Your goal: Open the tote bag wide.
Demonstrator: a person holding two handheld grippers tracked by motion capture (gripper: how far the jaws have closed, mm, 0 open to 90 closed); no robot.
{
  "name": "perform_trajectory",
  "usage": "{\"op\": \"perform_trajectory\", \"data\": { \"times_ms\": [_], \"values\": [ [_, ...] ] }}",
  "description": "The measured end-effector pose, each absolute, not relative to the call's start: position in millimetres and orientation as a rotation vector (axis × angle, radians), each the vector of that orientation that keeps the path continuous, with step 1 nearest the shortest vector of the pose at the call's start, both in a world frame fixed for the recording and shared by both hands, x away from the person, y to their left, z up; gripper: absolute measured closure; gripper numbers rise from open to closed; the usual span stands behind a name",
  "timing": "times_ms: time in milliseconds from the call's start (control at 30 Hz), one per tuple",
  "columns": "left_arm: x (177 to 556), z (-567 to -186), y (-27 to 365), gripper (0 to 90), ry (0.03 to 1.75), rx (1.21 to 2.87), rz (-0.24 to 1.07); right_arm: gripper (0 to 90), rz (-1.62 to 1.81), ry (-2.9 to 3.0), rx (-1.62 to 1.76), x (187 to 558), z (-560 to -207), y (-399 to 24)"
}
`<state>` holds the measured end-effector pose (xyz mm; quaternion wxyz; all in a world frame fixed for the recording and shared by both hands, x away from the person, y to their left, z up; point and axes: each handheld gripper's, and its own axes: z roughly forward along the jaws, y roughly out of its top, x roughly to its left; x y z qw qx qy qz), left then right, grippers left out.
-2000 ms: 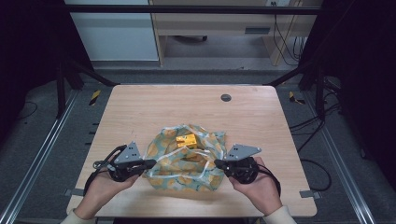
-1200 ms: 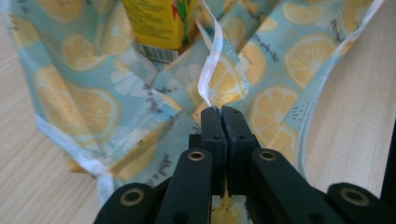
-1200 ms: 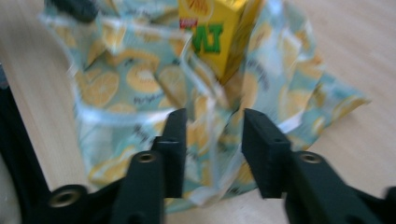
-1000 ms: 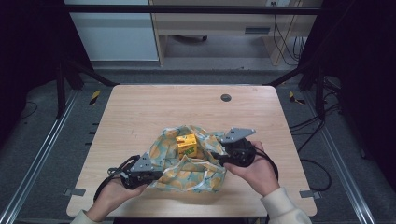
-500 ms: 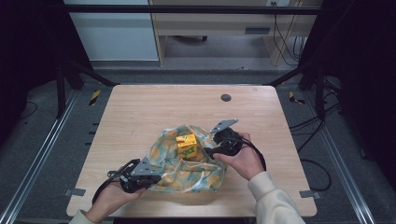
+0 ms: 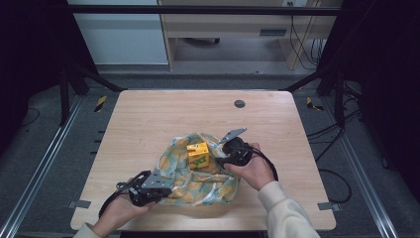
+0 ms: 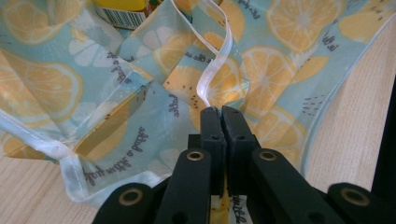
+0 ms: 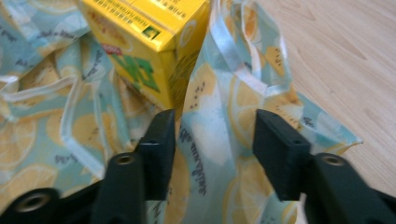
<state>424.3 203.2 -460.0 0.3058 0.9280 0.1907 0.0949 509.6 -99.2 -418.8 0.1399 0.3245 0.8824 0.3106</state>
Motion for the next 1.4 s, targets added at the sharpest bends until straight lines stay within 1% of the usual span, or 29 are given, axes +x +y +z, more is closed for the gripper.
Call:
{"op": "perform_trajectory", "data": {
  "times_ms": [33,100,133,167,200,233,300,400,500,533,600,700,767,867,900,1033,1200,1300,1400],
  "values": [
    [425,-461,204,88.2,0.499,2.463,0.244,61.3,0.904,2.53,0.944,512,-419,-98],
    [426,-462,205,88.2,0.503,2.468,0.243,71.4,0.901,2.521,0.941,515,-419,-96],
    [426,-462,205,88.2,0.503,2.468,0.243,71.4,0.9,2.517,0.937,517,-418,-96],
    [426,-462,205,88.2,0.505,2.467,0.243,80.0,0.899,2.515,0.932,520,-418,-95],
    [427,-462,205,88.2,0.509,2.466,0.246,80.0,0.899,2.515,0.932,520,-418,-95],
    [429,-461,205,88.2,0.512,2.466,0.25,85.2,0.922,2.502,0.948,526,-415,-96],
    [432,-459,203,88.2,0.52,2.452,0.257,88.4,0.941,2.484,0.953,533,-411,-97],
    [436,-456,200,88.3,0.527,2.434,0.272,89.3,0.944,2.465,0.953,542,-405,-98],
    [444,-444,195,88.4,0.554,2.361,0.302,89.6,0.985,2.403,0.954,558,-387,-102],
    [444,-444,195,88.4,0.554,2.361,0.302,89.6,0.985,2.403,0.954,558,-387,-102],
    [448,-441,190,88.5,0.564,2.331,0.315,89.7,1.011,2.359,0.984,570,-381,-106],
    [449,-445,187,88.5,0.558,2.349,0.31,89.7,1.022,2.349,1.011,578,-386,-110],
    [449,-453,185,88.5,0.555,2.376,0.298,89.6,1.0,2.35,1.066,587,-401,-116],
    [449,-457,186,88.5,0.563,2.385,0.275,89.5,0.988,2.358,1.092,591,-411,-120],
    [449,-458,187,88.5,0.567,2.397,0.273,89.4,0.979,2.37,1.114,593,-421,-123],
    [448,-463,190,88.5,0.566,2.419,0.267,89.0,0.972,2.376,1.149,594,-433,-128],
    [441,-467,194,88.3,0.562,2.452,0.252,87.8,0.973,2.375,1.167,593,-436,-130],
    [438,-468,197,88.3,0.565,2.46,0.244,82.9,0.976,2.357,1.189,594,-436,-131],
    [433,-468,199,88.2,0.568,2.458,0.246,82.8,0.968,2.358,1.195,595,-438,-130]
  ]
}}
